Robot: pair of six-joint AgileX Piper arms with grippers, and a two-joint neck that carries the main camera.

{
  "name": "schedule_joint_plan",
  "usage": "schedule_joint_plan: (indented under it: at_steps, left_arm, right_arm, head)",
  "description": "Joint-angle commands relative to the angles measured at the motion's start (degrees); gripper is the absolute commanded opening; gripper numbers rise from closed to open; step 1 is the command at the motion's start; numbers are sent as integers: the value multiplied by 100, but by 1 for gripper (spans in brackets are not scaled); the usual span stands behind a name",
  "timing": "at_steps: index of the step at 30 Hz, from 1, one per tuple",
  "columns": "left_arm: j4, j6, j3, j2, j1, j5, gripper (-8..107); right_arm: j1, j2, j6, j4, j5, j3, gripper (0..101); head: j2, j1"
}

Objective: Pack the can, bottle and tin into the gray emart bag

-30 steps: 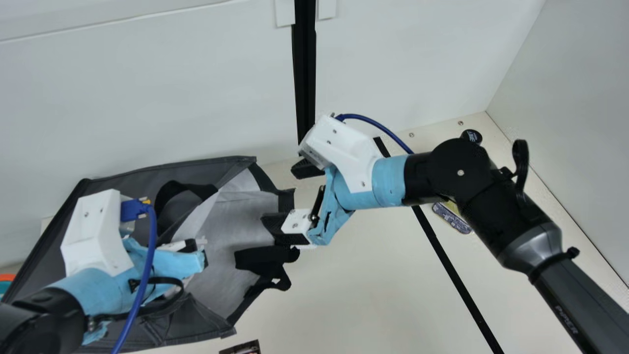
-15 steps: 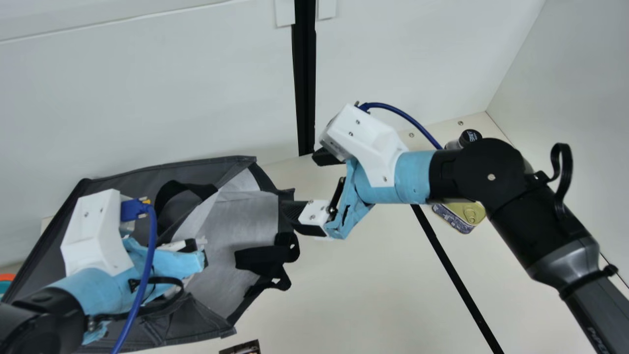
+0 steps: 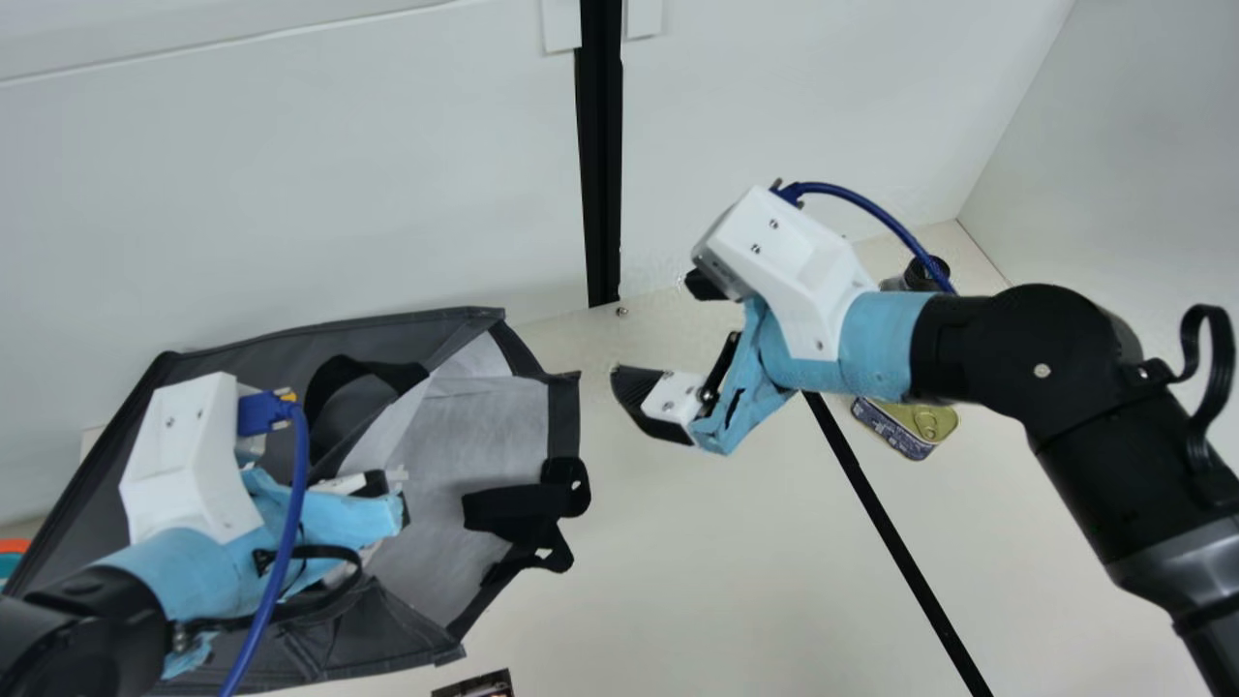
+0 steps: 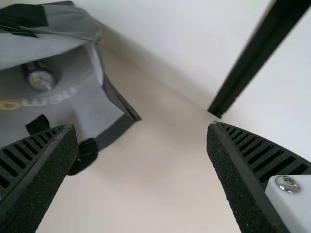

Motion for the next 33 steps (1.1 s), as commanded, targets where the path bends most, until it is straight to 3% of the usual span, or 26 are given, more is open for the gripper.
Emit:
schedule_joint_plan:
  at_steps: [1, 16, 33]
  left_arm:
    - [0, 0, 0, 0, 0, 0, 10]
    - [0, 0, 0, 0, 0, 0, 10]
    - [0, 0, 0, 0, 0, 0, 10]
  right_arm:
    - [-67, -33, 70, -121, -24, -4, 91]
    - [-477, -286, 968, -1193, -125, -163, 91]
    - [-853, -470, 1980, -2281, 121, -457, 91]
  head:
    - [-14, -130]
    - [-14, -130]
    - [-14, -130]
